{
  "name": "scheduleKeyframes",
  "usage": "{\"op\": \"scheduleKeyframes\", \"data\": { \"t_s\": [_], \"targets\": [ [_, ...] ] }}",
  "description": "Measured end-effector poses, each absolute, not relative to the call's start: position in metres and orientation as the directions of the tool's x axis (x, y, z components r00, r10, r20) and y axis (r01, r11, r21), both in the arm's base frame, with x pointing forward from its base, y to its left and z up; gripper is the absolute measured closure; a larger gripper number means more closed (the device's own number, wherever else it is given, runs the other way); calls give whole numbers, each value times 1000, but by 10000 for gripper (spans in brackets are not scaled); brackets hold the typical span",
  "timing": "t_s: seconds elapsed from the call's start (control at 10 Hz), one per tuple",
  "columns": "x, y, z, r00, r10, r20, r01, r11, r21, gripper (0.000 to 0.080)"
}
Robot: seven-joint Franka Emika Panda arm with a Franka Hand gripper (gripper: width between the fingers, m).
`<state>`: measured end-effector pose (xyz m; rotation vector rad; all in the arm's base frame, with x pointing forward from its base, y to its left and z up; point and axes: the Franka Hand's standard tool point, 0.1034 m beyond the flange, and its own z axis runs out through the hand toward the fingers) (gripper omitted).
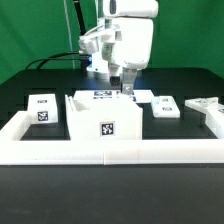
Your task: Assemble cabinet
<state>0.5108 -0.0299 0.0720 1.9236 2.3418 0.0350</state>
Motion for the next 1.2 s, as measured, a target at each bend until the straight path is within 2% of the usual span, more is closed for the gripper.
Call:
{"op": "scheduleKeyframes", "data": {
  "t_s": [0.5, 0.6, 1.0, 1.2],
  "targets": [
    [506, -34, 70, -179, 982, -68, 980, 184, 79, 1],
    [498, -36, 68, -174, 983, -65, 981, 179, 72, 1],
    [463, -44, 44, -153, 987, -43, 988, 154, 24, 1],
    [459, -43, 36, -151, 988, -35, 988, 152, 15, 1]
  ]
}}
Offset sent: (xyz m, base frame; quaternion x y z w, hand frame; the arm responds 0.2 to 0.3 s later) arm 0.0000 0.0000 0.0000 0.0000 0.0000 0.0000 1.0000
